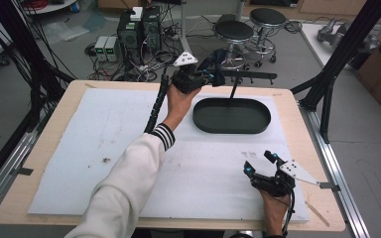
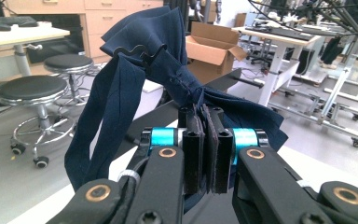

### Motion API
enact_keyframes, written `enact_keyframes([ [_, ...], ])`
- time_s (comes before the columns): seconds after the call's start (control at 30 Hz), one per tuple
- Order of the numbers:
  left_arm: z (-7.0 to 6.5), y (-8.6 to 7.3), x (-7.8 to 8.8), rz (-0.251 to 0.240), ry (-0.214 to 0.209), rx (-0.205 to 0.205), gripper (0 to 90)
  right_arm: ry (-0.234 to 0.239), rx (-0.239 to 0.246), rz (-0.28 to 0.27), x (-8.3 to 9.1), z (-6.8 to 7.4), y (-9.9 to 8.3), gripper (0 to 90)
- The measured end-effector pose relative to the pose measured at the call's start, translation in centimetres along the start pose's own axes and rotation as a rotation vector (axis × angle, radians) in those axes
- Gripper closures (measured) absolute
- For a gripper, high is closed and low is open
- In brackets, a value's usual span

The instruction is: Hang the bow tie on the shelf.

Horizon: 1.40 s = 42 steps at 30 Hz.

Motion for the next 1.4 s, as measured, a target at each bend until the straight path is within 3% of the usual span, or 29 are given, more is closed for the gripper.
enact_keyframes([
  [0.3, -0.3, -1.0, -2.0, 0.052, -0.022, 0.004, 86.4, 0.0, -0.002, -0.001, 0.0, 0.0, 0.0, 8.1],
  [0.57, -0.2, -1.7, -3.1, 0.07, -0.015, 0.007, 86.3, 0.003, -0.006, 0.001, 0.0, 0.0, 0.0, 8.1],
  [0.83, -0.2, -1.7, -3.2, 0.065, -0.01, -0.003, 86.0, 0.005, -0.002, -0.001, 0.0, 0.0, 0.0, 8.1],
  [0.97, 0.2, -1.4, -2.9, 0.052, -0.008, 0.02, 86.0, 0.004, -0.006, 0.001, 0.0, 0.0, 0.0, 8.1],
  [1.4, 0.5, -0.6, -3.4, 0.035, -0.012, 0.03, 86.1, 0.005, -0.007, 0.0, 0.0, -0.1, 0.0, 8.1],
])
Point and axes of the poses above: each handheld gripper's, and its own axes: x roughly backward along the jaws, y roughly out of its top, z roughly to its left, the point moved 7 cm from there along -x, roughly forward along the jaws, and after that the axes turned 4 degrees about z, right-handed, at the moved point
